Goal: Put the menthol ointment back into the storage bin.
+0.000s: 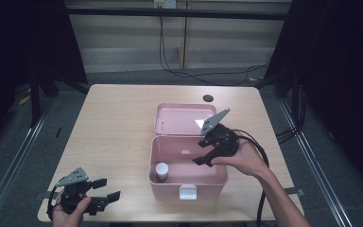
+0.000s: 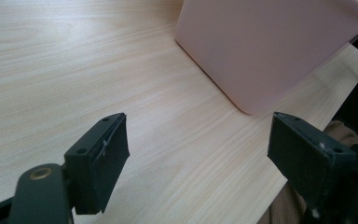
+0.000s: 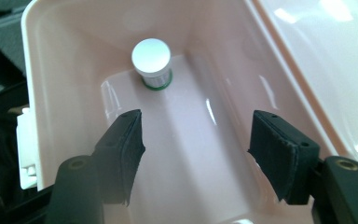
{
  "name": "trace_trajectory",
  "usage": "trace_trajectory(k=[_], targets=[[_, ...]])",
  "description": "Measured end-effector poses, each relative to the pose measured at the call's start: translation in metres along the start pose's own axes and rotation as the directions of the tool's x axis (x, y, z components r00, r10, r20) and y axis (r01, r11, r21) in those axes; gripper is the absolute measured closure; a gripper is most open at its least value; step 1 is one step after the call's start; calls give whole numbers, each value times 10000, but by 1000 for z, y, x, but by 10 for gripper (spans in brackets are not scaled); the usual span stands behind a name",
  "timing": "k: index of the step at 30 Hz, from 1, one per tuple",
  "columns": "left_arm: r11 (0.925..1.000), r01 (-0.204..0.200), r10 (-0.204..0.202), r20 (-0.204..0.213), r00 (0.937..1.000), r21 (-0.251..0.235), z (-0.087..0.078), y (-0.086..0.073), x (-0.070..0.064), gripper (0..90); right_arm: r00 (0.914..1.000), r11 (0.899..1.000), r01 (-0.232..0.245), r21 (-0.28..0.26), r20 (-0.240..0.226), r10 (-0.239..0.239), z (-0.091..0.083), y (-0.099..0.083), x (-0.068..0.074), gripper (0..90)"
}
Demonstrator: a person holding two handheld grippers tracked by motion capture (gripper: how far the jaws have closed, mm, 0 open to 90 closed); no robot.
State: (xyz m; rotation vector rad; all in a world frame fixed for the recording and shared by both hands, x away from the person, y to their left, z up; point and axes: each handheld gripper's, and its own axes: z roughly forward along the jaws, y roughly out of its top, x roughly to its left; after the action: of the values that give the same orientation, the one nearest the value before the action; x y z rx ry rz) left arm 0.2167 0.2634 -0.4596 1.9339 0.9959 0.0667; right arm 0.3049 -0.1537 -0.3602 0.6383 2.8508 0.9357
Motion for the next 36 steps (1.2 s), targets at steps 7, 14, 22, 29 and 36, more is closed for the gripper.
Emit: trace_trajectory(k=[7,14,22,29,36], targets=[[10000,48,-48,-37,10000,-15,0,0,0,201,9976,9961,-438,-763,497,477,-14,-22,2,343],[10000,37,-37,-71,10000,-1,0,0,0,201,9835,9723,-1201,-2004,1091,1440,-36,-49,4,340],[9998,176,-176,-21,9998,49,2,1,2,201,9552,9398,-1720,-2954,1834,2325,-49,-81,11,337],[10000,41,-40,-244,9997,36,2,1,2,202,9198,8959,-2385,-3748,2087,3321,-60,-115,17,335],[10000,43,-42,-228,9997,44,1,0,2,217,8957,8670,-2881,-4065,2060,3941,-55,-144,20,331]])
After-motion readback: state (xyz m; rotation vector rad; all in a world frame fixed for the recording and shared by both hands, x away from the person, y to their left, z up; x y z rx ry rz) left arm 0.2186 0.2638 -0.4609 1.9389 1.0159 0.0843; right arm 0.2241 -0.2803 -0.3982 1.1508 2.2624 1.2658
